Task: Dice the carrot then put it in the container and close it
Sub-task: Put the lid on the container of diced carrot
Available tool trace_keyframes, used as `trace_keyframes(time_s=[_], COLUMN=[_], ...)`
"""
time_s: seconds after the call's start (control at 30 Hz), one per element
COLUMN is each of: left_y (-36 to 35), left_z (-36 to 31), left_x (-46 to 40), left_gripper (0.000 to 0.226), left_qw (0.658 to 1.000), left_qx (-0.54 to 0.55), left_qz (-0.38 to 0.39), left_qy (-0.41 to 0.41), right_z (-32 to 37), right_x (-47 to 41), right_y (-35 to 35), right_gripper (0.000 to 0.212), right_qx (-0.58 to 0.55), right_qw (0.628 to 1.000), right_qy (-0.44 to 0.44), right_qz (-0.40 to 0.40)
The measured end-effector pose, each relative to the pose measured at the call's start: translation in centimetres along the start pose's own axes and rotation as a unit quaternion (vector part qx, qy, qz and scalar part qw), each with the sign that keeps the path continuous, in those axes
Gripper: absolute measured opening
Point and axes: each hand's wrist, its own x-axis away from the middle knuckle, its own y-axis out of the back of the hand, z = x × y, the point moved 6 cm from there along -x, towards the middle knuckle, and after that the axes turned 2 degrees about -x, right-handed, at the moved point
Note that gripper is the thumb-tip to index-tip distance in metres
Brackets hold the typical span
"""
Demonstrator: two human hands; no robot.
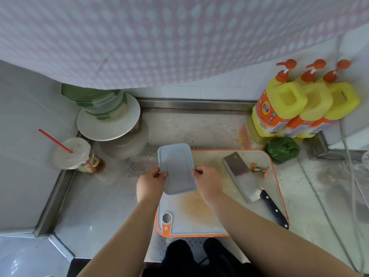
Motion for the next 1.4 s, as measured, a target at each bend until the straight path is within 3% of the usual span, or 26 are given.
trace_keyframes(time_s=[0.23, 0.4, 0.6, 0.73, 0.9, 1.1, 1.4], left_y=[-0.1, -0.2, -0.5, -1.0, -0.8, -1.2, -1.4], left_z=[0.7, 0.6, 0.5, 1.1, 1.3, 2.4, 2.2], left_x=[-1.4, -2.1, -1.7, -1.0, -0.5, -0.7, -0.6], left_gripper=[0.007, 0.012, 0.025, 0.032, 0.036, 0.036, 0.02], left_qw=[1.0, 1.0, 0.996, 0.985, 0.991, 0.988, 0.97], left_qx=[-0.015, -0.019, -0.091, -0.163, -0.117, -0.092, -0.227], left_qz=[0.009, 0.011, 0.026, 0.047, 0.069, 0.126, 0.088], left_qy=[0.008, 0.013, 0.003, -0.005, 0.009, 0.009, -0.005], right_z=[-1.1, -0.9, -0.5, -1.6, -2.1, -2.0, -2.3], right_x=[-2.1, -2.1, -1.3, 0.2, 1.4, 2.0, 1.5], right_y=[-0.8, -0.6, -0.8, -1.1, -1.1, -1.1, -2.0], right_gripper=[0.016, 0.022, 0.017, 0.033, 0.034, 0.011, 0.015], right_qx=[-0.113, -0.119, -0.072, -0.092, -0.164, -0.201, -0.173], right_qw=[0.987, 0.98, 0.982, 0.977, 0.952, 0.948, 0.959], right_qy=[-0.112, -0.145, -0.131, -0.153, -0.198, -0.18, -0.175], right_qz=[0.035, 0.07, 0.113, 0.117, 0.164, 0.167, 0.139])
